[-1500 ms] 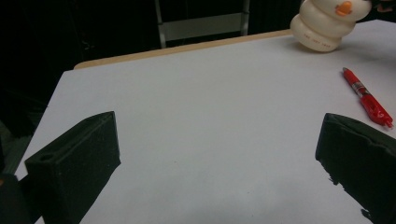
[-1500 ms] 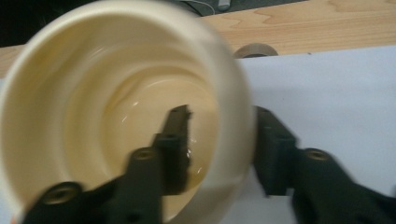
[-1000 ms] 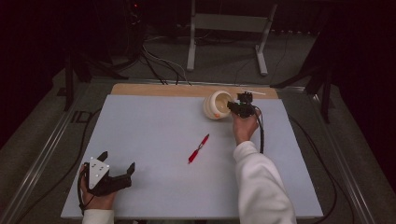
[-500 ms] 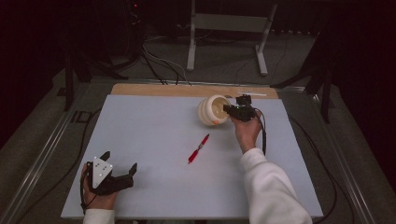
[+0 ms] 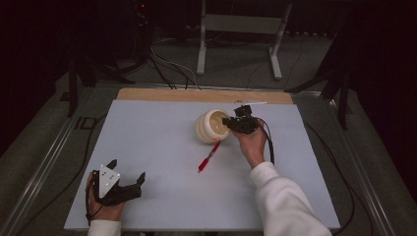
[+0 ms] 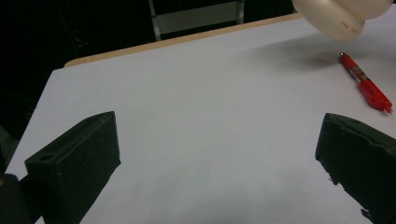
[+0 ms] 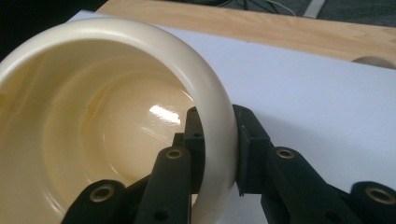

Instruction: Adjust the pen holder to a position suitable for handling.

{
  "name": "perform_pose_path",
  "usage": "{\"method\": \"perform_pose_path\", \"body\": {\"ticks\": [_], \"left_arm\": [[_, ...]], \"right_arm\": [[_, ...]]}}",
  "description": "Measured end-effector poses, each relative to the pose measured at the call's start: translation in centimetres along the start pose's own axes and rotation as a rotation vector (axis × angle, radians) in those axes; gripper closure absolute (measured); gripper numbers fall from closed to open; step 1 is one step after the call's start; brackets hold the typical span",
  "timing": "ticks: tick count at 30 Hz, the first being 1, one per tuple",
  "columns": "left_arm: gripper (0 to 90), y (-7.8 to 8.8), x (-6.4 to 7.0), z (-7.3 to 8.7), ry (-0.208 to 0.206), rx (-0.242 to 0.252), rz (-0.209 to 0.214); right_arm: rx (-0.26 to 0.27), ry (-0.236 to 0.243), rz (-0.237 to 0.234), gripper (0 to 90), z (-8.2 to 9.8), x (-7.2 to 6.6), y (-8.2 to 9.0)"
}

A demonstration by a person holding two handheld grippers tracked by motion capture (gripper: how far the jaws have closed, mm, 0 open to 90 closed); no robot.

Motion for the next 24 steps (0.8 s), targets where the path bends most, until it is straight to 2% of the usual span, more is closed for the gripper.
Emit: {"method": "perform_pose_path", "body": {"ticks": [6, 12, 15, 19, 24], "left_arm": [[0.5, 0.0, 0.0, 0.0, -0.004, -0.004, 0.002], [0.5, -0.1, 0.1, 0.0, -0.006, -0.006, 0.005], [0.5, -0.1, 0.2, 0.0, -0.008, -0.008, 0.008], [0.5, -0.2, 0.2, 0.1, -0.009, -0.009, 0.009], [0.5, -0.2, 0.2, 0.0, -0.008, -0.012, 0.01]], "right_arm": [[-0.033, 0.043, -0.045, 77.9, 0.2, -1.9, -0.8], [-0.073, 0.113, -0.068, 77.8, 0.2, -3.7, -1.6], [-0.093, 0.131, -0.104, 77.8, 0.2, -4.3, -2.1], [-0.114, 0.154, -0.127, 77.7, 0.1, -5.1, -2.7], [-0.133, 0.183, -0.126, 77.4, 0.1, -5.7, -3.3]]}}
Point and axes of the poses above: each handheld gripper's, and its own axes: y roughly backward along the jaws, z roughly out of its underside, x roughly to its right, the point moved 1 cm from there along -y, roughly forward along the jaws, and after that the axes turned 15 degrees about y, right-handed, at the moved point
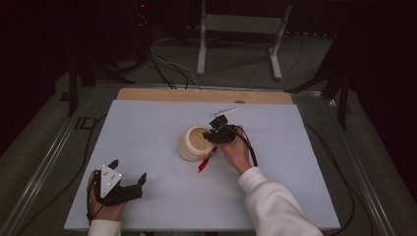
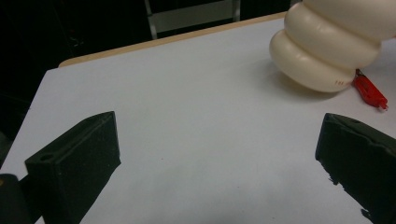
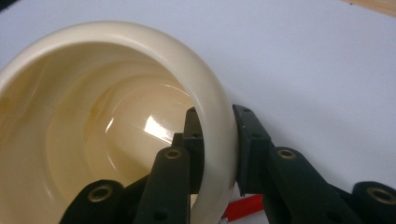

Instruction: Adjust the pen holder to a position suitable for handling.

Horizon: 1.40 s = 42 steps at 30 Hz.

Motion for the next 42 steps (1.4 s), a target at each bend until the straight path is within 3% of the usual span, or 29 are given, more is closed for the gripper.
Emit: {"method": "perform_pose_path", "body": {"ticks": [5, 7, 10, 12, 17, 19, 23, 32, 42], "left_arm": [[0.5, 0.0, 0.0, 0.0, -0.002, -0.001, 0.002], [0.5, 0.0, 0.0, 0.0, -0.003, -0.001, 0.001], [0.5, 0.0, 0.0, 0.0, -0.004, -0.001, 0.002], [0.5, 0.0, 0.0, 0.0, -0.004, -0.001, 0.002], [0.5, 0.0, 0.0, 0.0, -0.003, 0.0, 0.002], [0.5, 0.0, 0.0, 0.0, -0.004, -0.001, 0.002], [0.5, 0.0, 0.1, 0.0, -0.006, 0.0, 0.002], [0.5, -0.1, 0.1, 0.0, -0.006, -0.002, 0.001], [0.5, -0.1, 0.1, 0.0, -0.006, -0.003, 0.001]], "right_arm": [[0.037, -0.032, -0.021, 73.4, -0.2, 0.0, -0.3], [0.055, -0.006, -0.017, 68.8, -0.4, -0.3, -0.3], [0.059, -0.002, -0.001, 58.7, -0.7, -0.7, -0.4], [0.066, -0.004, 0.0, 56.6, -0.7, -0.8, -0.5], [0.131, -0.027, 0.008, 43.6, -0.8, -0.7, -0.4], [0.176, -0.048, 0.015, 34.5, -0.9, -0.4, 0.1], [0.203, -0.03, 0.056, 21.8, -1.0, -0.5, 0.8], [0.237, -0.012, 0.071, 3.4, -1.0, -0.3, 1.9], [0.257, -0.004, 0.083, 2.3, -0.6, -0.1, 3.4]]}}
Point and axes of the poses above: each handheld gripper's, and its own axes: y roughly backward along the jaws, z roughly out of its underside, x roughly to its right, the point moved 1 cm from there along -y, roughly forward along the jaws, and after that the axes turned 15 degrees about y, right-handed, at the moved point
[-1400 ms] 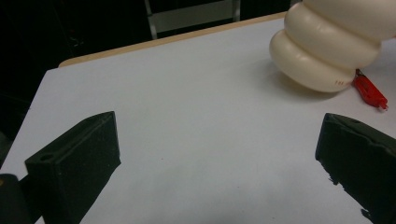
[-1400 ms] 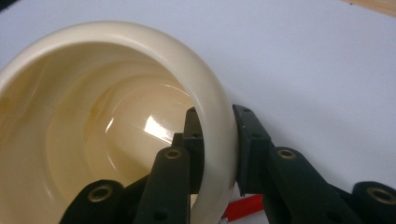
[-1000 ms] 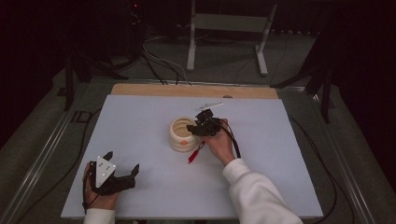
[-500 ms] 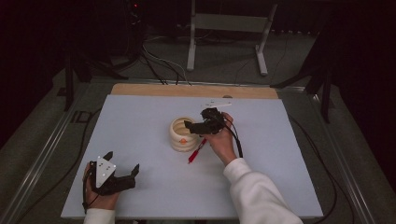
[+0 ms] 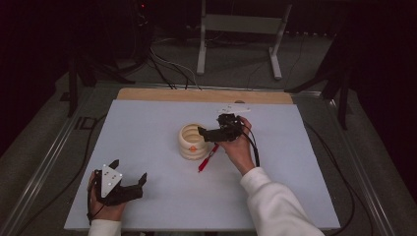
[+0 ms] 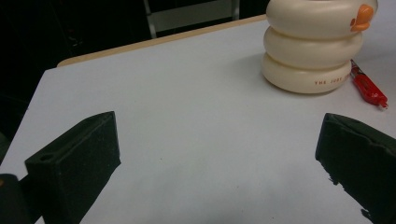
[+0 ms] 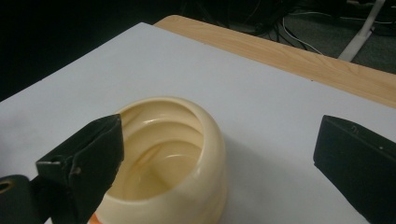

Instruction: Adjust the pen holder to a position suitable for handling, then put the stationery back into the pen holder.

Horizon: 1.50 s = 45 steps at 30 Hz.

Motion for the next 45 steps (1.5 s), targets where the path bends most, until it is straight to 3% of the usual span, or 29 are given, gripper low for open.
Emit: {"method": "perform_pose_path", "body": {"ticks": [16, 22, 29, 36, 45], "left_arm": [[0.5, -0.1, 0.0, 0.0, -0.001, -0.003, 0.0], [0.5, -0.1, 0.0, 0.1, -0.004, -0.007, -0.003], [0.5, -0.1, 0.1, 0.1, -0.004, -0.007, -0.004], [0.5, -0.1, 0.1, 0.1, -0.004, -0.008, -0.003], [0.5, -0.1, 0.1, 0.1, -0.005, -0.009, -0.001]], "right_arm": [[-0.027, -0.001, 0.015, 2.4, 1.9, 0.6, 2.1], [-0.073, 0.006, 0.01, 2.7, 3.0, 0.7, 2.3], [-0.137, 0.001, 0.002, 2.8, 4.1, 0.6, 1.9], [-0.207, 0.005, -0.004, 2.8, 5.2, -0.5, 0.8], [-0.256, 0.049, 0.002, 2.7, 6.0, -2.1, -0.6]]}}
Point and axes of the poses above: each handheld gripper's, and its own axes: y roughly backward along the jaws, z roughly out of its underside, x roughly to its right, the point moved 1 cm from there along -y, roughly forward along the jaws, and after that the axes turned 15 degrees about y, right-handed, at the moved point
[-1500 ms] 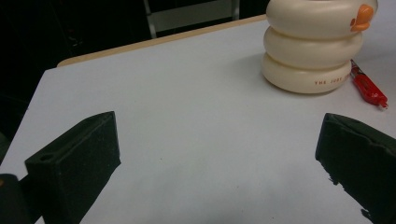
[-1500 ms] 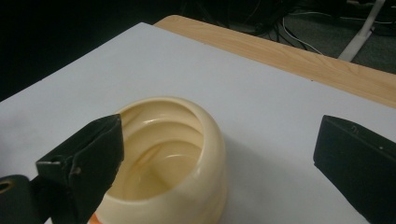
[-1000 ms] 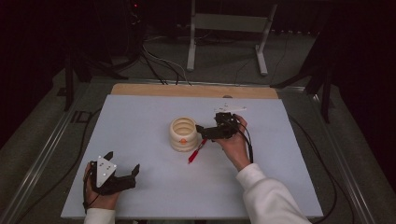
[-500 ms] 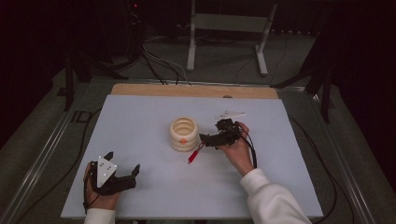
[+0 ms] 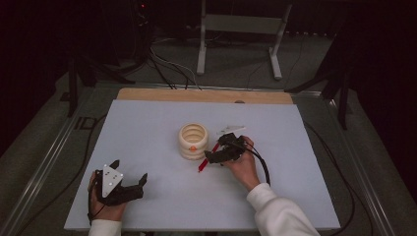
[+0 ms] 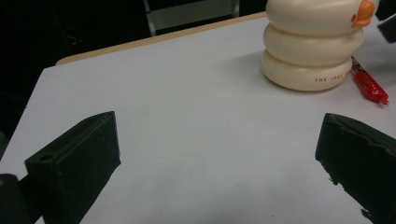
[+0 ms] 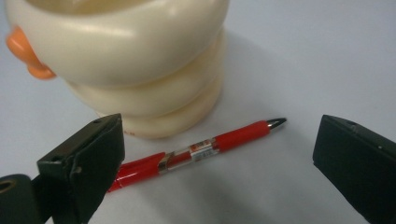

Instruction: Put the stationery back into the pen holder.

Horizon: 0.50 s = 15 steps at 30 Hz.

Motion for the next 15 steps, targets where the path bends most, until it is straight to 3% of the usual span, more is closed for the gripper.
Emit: {"method": "perform_pose_path", "body": {"ticks": [4, 8, 10, 14, 15], "left_arm": [[0.5, 0.0, 0.0, 0.0, 0.0, 0.0, 0.0], [0.5, 0.0, 0.0, 0.0, 0.0, -0.001, 0.001], [0.5, 0.0, 0.0, 0.0, 0.001, 0.0, 0.001], [0.5, -0.1, 0.0, 0.0, 0.0, -0.002, 0.002], [0.4, -0.1, 0.0, 0.0, 0.0, -0.002, 0.002]], "right_arm": [[-0.02, 0.017, 0.017, 3.0, 0.2, -0.1, -0.7], [-0.033, 0.013, 0.056, 9.7, 0.2, 0.3, -1.1], [-0.033, -0.008, 0.087, 21.1, 0.2, 0.8, -1.3], [-0.025, -0.034, 0.103, 44.9, 0.0, 1.5, -1.6], [-0.025, -0.034, 0.103, 44.9, 0.0, 1.5, -1.6]]}}
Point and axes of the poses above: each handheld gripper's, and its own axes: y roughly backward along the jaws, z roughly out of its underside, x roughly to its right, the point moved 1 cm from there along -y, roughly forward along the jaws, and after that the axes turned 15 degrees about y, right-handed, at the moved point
